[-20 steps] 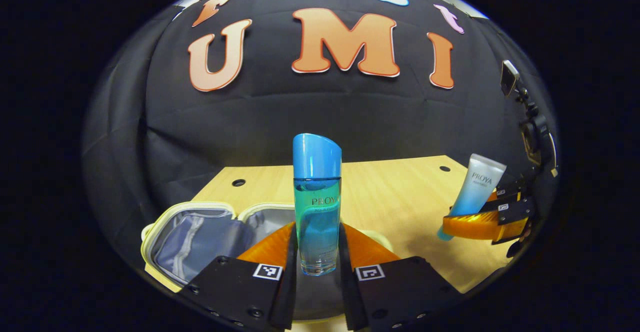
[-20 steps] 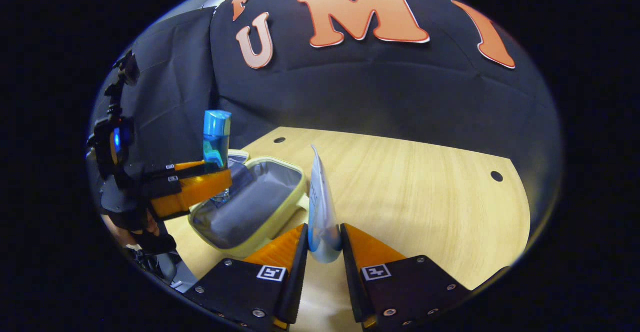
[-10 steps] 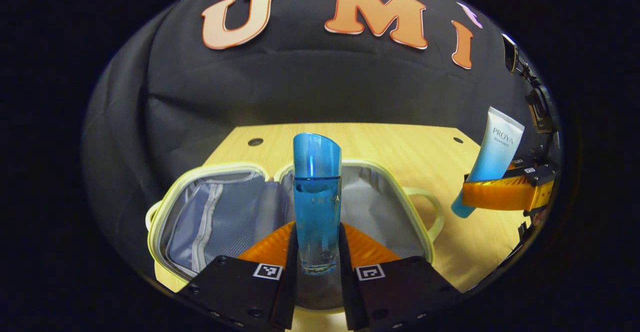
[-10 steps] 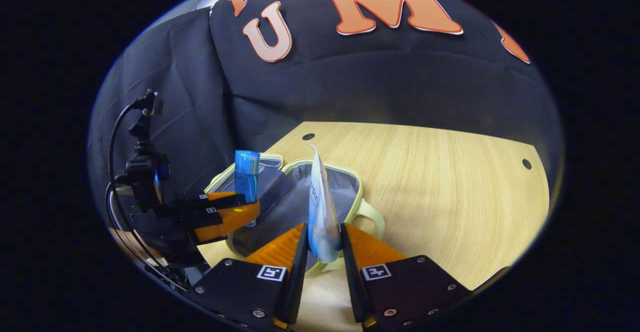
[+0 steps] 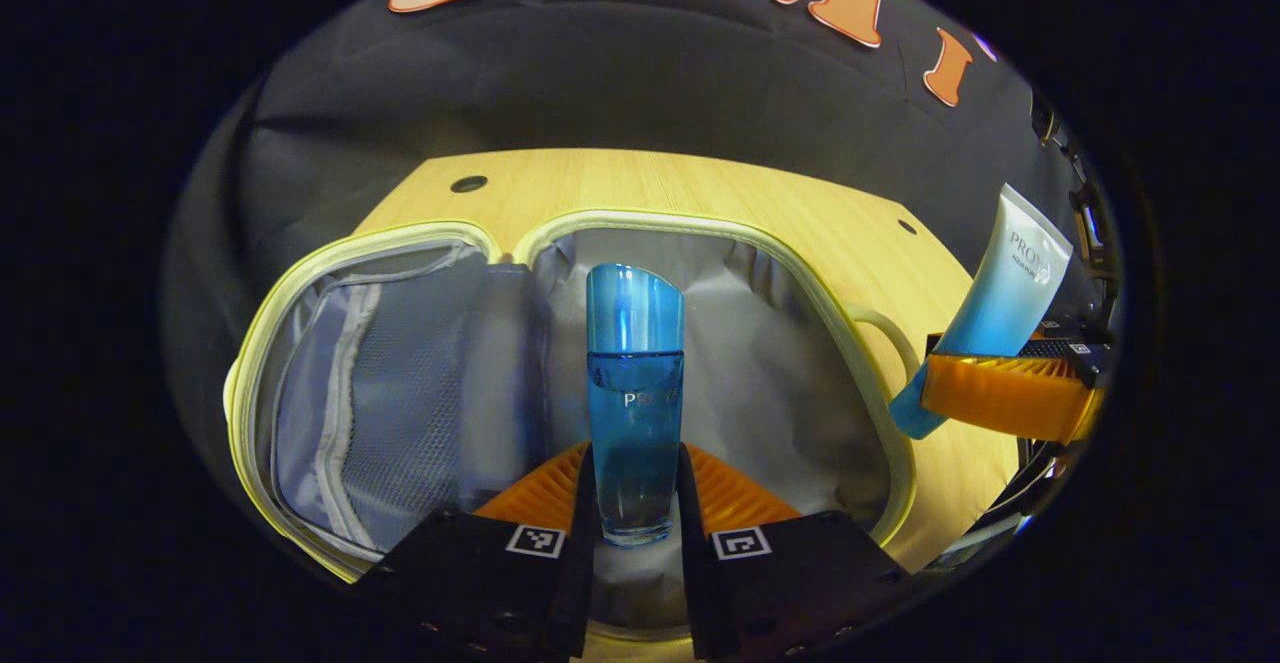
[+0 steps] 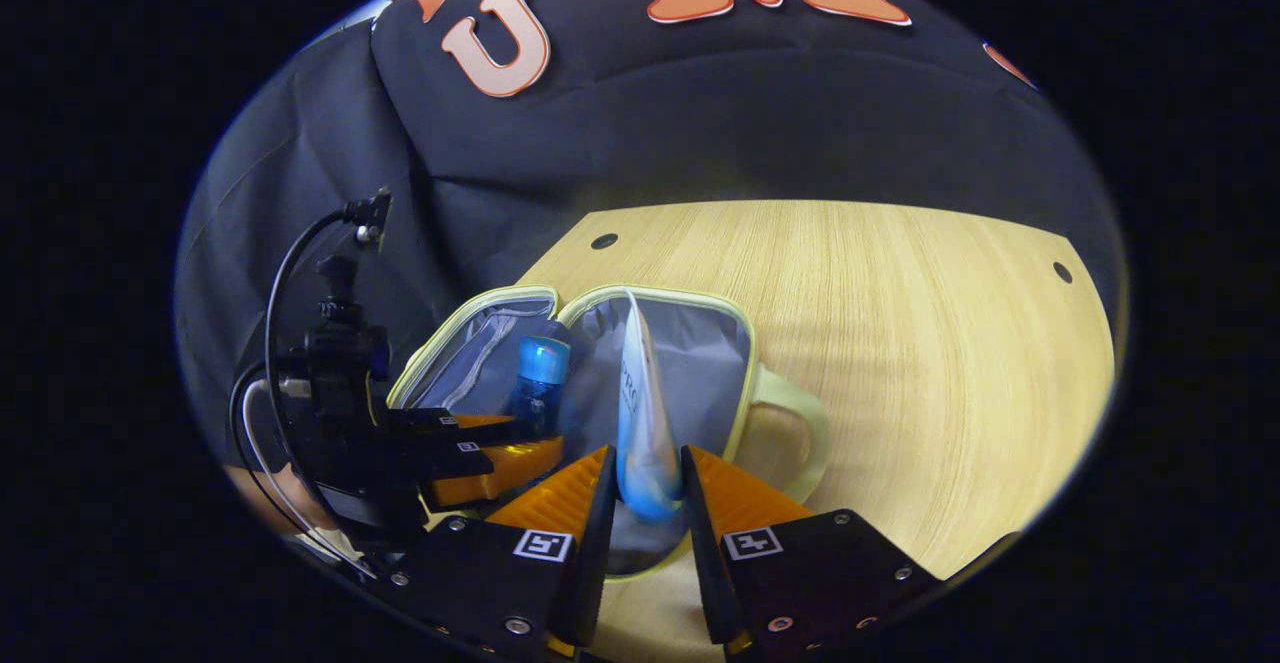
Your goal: First open the suitcase, pack the skin care products into it, and then close the suitcase.
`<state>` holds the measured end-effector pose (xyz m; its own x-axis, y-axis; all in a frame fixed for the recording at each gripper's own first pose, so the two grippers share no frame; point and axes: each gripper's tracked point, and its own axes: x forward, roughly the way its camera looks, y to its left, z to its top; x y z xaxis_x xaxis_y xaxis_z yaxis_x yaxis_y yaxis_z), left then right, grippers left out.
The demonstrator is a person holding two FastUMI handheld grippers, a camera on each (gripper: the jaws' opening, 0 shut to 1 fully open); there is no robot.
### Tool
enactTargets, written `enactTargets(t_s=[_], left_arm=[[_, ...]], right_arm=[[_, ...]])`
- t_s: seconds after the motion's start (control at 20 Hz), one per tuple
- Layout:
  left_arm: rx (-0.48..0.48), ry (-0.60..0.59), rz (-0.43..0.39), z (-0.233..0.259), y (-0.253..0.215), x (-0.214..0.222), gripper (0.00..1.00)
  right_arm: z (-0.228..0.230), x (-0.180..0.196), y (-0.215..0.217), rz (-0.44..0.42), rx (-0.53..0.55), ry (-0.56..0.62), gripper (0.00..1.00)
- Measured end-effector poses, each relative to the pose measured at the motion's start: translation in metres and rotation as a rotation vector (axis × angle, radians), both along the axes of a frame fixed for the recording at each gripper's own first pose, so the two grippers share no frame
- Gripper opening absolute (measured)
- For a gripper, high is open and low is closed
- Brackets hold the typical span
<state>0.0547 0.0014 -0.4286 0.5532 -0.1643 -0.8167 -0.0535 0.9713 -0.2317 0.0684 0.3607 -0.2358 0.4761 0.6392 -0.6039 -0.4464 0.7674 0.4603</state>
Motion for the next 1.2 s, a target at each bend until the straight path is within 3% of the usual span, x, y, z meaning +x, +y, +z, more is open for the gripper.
enactTargets(t_s=[0.3, 0.5, 0.75, 0.9, 1.05, 1.2], left_arm=[[0.028, 0.106, -0.002, -0.029, -0.004, 0.009, 0.39], [0.079, 0.238, -0.015, -0.036, -0.005, 0.0, 0.39], [0.08, 0.259, -0.008, -0.036, -0.006, -0.002, 0.44], [0.026, 0.245, 0.025, -0.026, -0.007, -0.007, 0.47], [-0.049, 0.162, 0.07, 0.006, -0.004, -0.014, 0.57], [-0.045, 0.061, 0.122, 0.05, 0.025, -0.027, 0.78]], right_arm=[[-0.013, 0.002, 0.016, -0.009, -0.004, 0.064, 0.41], [-0.024, 0.003, 0.023, -0.007, -0.011, 0.12, 0.41], [-0.031, 0.004, 0.025, -0.002, -0.02, 0.156, 0.41], [-0.036, 0.002, 0.026, 0.007, -0.026, 0.178, 0.41], [-0.044, -0.003, 0.032, 0.03, -0.035, 0.241, 0.41], [-0.053, -0.015, 0.034, 0.027, -0.062, 0.326, 0.41]])
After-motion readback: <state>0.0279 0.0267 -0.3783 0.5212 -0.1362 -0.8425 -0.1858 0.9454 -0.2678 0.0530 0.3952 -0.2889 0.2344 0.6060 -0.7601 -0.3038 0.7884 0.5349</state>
